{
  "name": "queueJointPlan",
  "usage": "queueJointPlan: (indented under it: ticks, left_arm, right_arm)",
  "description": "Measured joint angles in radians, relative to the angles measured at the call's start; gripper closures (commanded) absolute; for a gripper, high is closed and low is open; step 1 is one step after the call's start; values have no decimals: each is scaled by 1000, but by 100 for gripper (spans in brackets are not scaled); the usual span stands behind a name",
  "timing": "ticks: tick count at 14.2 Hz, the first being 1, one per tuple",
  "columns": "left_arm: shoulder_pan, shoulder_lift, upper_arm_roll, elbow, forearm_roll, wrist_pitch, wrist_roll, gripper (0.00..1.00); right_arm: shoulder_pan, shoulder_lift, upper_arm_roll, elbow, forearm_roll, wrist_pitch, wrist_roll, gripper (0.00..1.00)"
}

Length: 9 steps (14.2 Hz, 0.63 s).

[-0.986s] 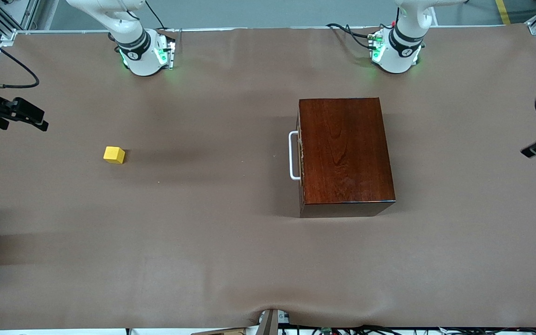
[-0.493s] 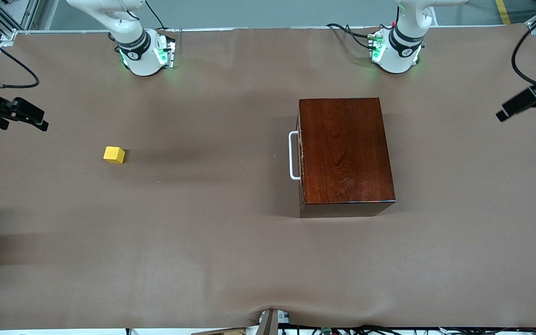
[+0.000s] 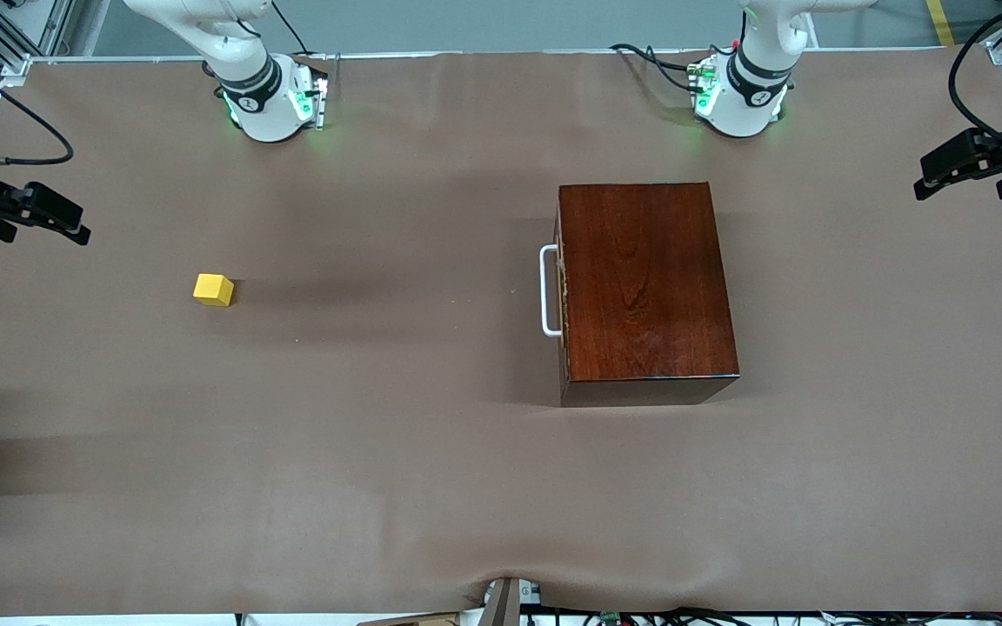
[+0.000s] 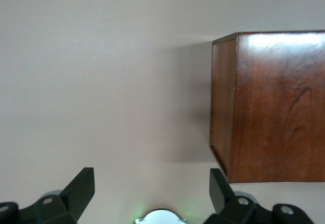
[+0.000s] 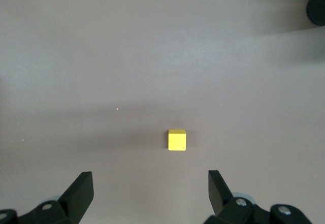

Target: Open drawer, take yellow block, close drawer

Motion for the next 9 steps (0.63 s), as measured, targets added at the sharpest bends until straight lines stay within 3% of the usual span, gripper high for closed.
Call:
queueJointPlan:
  ticks: [9]
  left_arm:
    - [-6,-16,-18,-53,7,33,2,0]
  right_arm:
    - [0,0,0,0,0,0,0,0]
